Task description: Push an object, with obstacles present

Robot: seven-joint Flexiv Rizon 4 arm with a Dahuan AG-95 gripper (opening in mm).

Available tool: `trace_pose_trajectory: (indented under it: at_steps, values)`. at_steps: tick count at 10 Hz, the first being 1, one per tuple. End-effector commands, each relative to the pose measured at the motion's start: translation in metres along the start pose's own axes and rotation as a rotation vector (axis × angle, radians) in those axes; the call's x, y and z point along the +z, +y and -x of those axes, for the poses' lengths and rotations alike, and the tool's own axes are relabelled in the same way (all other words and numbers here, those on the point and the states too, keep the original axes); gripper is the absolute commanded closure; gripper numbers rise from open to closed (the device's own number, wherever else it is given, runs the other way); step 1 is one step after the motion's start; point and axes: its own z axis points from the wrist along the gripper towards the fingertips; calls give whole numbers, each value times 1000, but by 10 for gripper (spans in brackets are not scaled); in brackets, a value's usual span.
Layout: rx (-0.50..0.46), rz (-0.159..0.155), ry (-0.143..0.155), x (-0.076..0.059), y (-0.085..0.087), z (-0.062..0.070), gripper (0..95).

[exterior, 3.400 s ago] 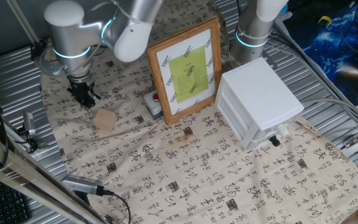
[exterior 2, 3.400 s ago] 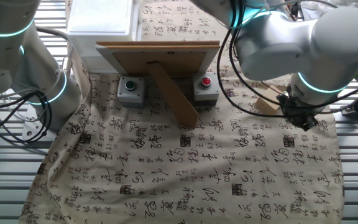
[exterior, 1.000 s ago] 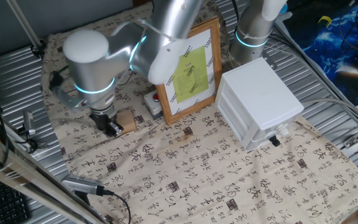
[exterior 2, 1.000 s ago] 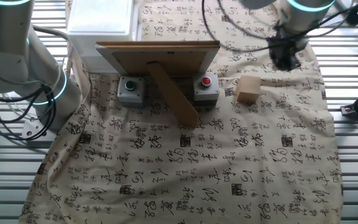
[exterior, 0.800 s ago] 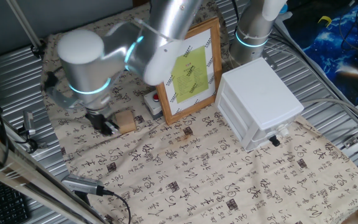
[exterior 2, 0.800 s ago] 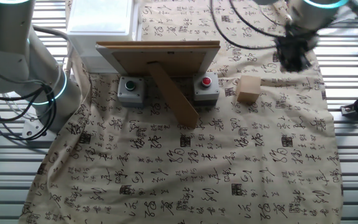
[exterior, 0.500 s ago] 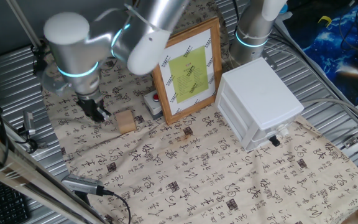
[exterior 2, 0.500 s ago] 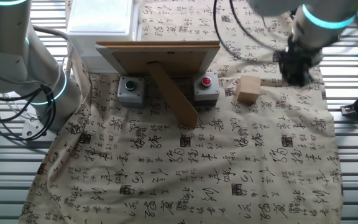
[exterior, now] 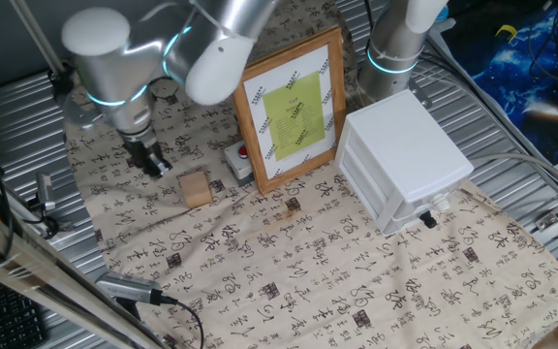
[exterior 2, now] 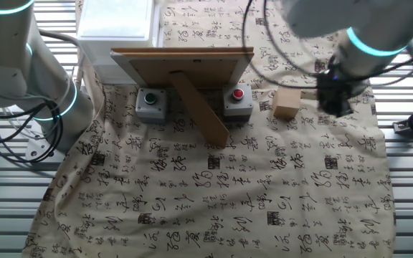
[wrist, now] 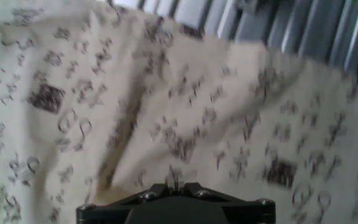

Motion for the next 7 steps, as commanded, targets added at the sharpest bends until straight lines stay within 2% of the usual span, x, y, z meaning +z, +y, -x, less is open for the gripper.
trace_pose_trajectory:
  at_steps: [1,3,5,7]
  values:
    - [16,3,7,4,0,-13,950]
    - [18,5,12,9,1,-25,950]
    - [5,11,27,10,1,-26,950]
    - [-12,19,38,14,3,-35,950]
